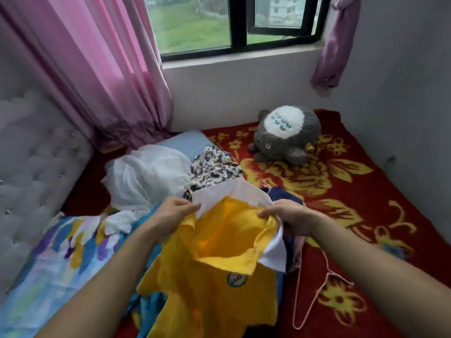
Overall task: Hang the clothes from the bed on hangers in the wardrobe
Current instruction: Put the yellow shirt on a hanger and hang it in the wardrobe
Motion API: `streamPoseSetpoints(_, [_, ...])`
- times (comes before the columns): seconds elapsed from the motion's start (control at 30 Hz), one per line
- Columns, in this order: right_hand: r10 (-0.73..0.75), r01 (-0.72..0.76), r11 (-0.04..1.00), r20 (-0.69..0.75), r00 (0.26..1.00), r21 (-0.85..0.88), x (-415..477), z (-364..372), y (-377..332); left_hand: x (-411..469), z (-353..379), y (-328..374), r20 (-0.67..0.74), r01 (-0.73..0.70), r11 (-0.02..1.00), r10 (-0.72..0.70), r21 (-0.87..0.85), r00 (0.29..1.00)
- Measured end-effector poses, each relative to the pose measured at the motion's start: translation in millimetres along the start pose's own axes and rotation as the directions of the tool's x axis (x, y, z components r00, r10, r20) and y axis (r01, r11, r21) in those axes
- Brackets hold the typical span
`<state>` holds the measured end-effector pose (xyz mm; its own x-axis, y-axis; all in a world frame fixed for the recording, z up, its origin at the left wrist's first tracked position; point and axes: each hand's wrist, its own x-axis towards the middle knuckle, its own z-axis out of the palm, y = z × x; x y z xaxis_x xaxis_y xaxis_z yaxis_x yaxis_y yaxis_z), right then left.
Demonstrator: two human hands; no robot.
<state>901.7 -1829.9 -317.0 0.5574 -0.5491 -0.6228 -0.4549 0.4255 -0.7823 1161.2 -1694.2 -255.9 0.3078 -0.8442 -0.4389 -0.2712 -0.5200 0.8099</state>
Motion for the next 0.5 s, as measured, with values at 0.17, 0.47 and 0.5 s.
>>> streamPoseSetpoints(0.17, [-0.034, -0.241, 0.734, -0.388, 0.921, -0.635, 67.4, 7.6, 124.4, 70.1, 82.0, -154.6, -0.266, 0.123, 0.958, -0.052, 0.258, 0.962])
streamPoseSetpoints(0.47, [0.011, -0.185, 0.962, -0.649, 0.761, -0.201, 154.4, 2.3, 192.8, 151.9, 131.5, -214.6, -0.333, 0.082, 0.852, 0.112, 0.517, 0.936])
streamPoseSetpoints(0.5, [0.054, -0.239, 0.947, -0.623, 0.780, -0.217, 156.6, 7.7, 207.2, 160.3, 135.9, -218.4, -0.300, 0.038, 0.818, 0.167, 0.574, 0.939])
